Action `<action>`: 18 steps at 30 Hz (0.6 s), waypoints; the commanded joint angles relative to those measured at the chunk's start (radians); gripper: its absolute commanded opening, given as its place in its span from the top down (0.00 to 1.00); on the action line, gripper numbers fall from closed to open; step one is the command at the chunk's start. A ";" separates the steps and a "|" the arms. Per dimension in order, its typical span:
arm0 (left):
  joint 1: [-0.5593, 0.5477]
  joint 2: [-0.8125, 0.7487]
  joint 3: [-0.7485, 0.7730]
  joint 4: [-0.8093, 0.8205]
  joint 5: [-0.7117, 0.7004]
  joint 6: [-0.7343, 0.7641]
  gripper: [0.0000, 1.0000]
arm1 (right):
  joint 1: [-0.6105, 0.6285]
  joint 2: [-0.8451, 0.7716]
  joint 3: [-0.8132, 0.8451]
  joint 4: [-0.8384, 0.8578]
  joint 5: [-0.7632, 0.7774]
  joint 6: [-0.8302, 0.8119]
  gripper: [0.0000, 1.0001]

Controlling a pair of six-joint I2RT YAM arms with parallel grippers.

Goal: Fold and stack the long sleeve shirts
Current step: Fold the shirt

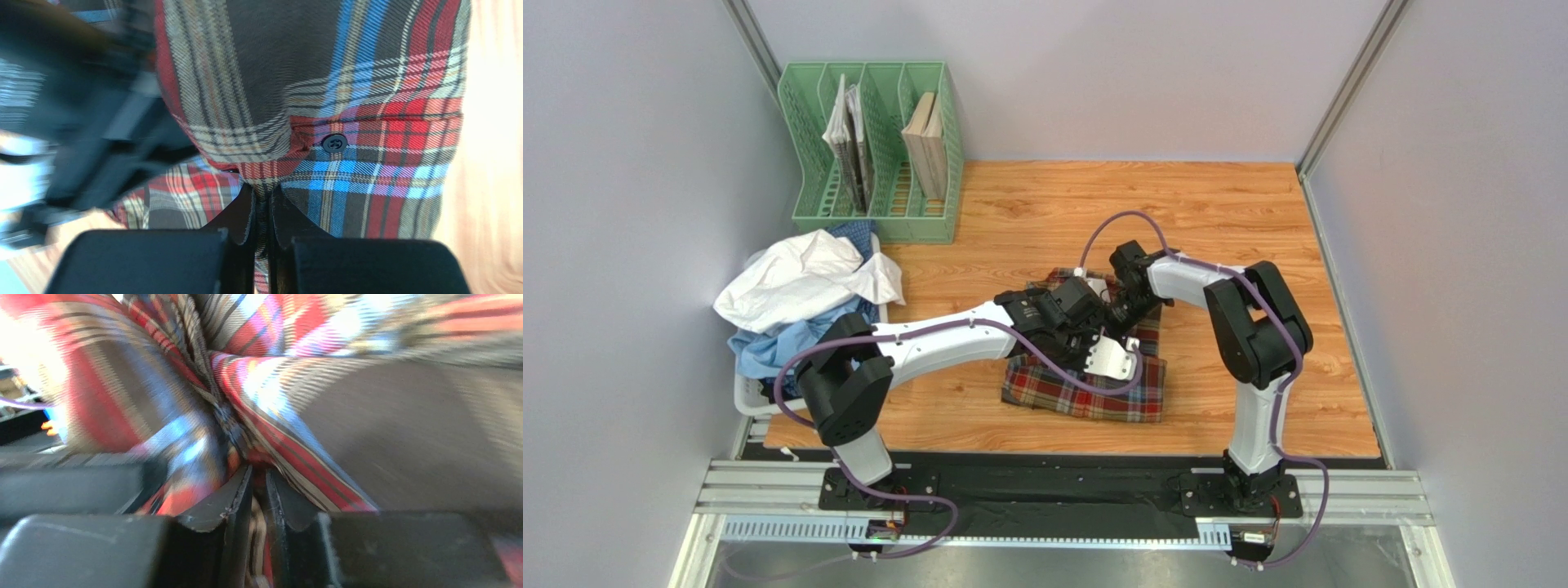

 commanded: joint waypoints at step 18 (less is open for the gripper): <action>-0.054 0.173 0.070 -0.381 0.416 -0.053 0.92 | -0.127 0.066 0.446 -0.301 0.045 -0.210 0.73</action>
